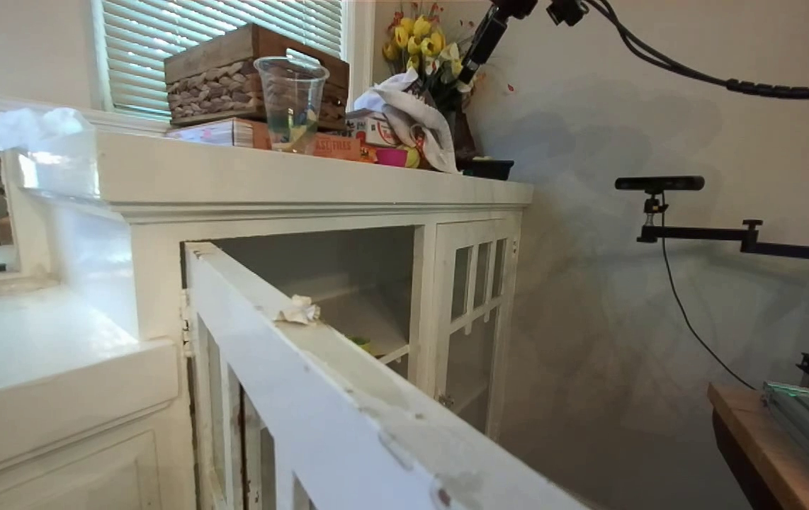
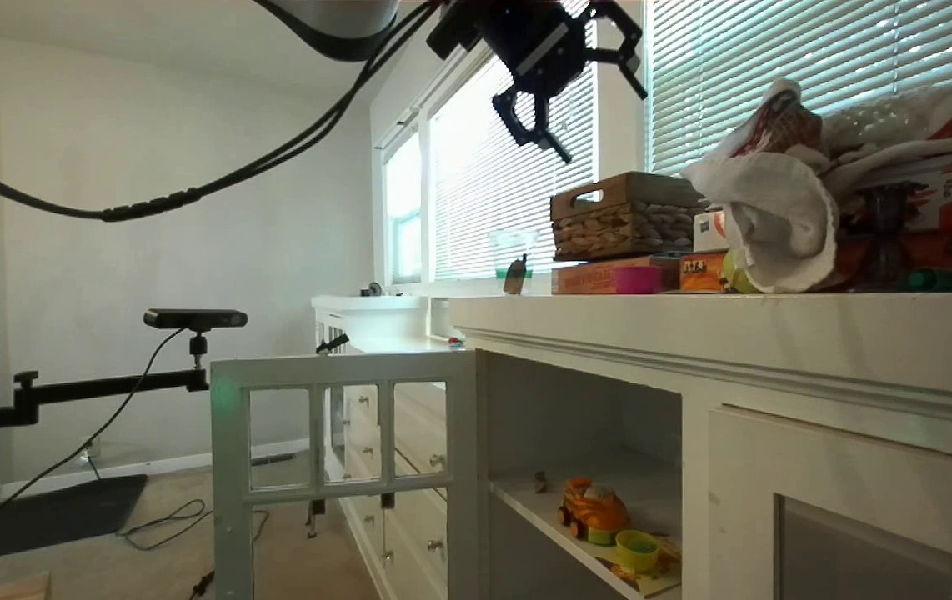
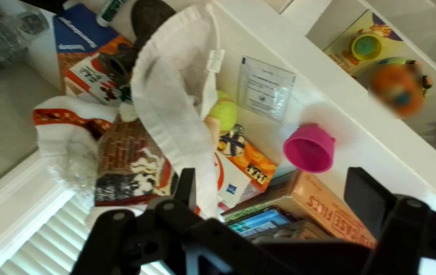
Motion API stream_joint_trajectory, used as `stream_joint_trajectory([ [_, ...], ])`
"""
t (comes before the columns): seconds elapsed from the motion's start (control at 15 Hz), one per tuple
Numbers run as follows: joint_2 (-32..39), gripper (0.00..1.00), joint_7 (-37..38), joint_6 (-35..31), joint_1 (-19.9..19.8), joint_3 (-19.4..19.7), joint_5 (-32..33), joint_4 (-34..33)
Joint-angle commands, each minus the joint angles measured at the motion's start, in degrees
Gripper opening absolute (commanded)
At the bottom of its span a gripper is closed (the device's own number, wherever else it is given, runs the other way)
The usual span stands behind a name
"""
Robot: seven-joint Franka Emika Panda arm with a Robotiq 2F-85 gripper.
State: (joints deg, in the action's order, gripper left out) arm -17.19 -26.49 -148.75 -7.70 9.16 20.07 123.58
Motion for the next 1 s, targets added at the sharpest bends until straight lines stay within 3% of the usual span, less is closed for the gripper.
stream_joint_trajectory([
  [0.0,2.23,1.0,1.79,-3.99,-2.52,1.19,2.79,-2.66],
  [0.27,6.17,1.0,3.38,-3.91,-4.76,1.57,3.59,-6.34],
  [0.33,3.0,1.0,0.31,-4.2,-3.32,2.43,0.82,-3.2],
  [0.67,3.53,1.0,-0.6,-4.7,-2.74,2.61,0.15,-3.17],
  [0.93,9.28,1.0,-0.48,-7.26,-2.99,3.41,-0.32,-7.85],
])
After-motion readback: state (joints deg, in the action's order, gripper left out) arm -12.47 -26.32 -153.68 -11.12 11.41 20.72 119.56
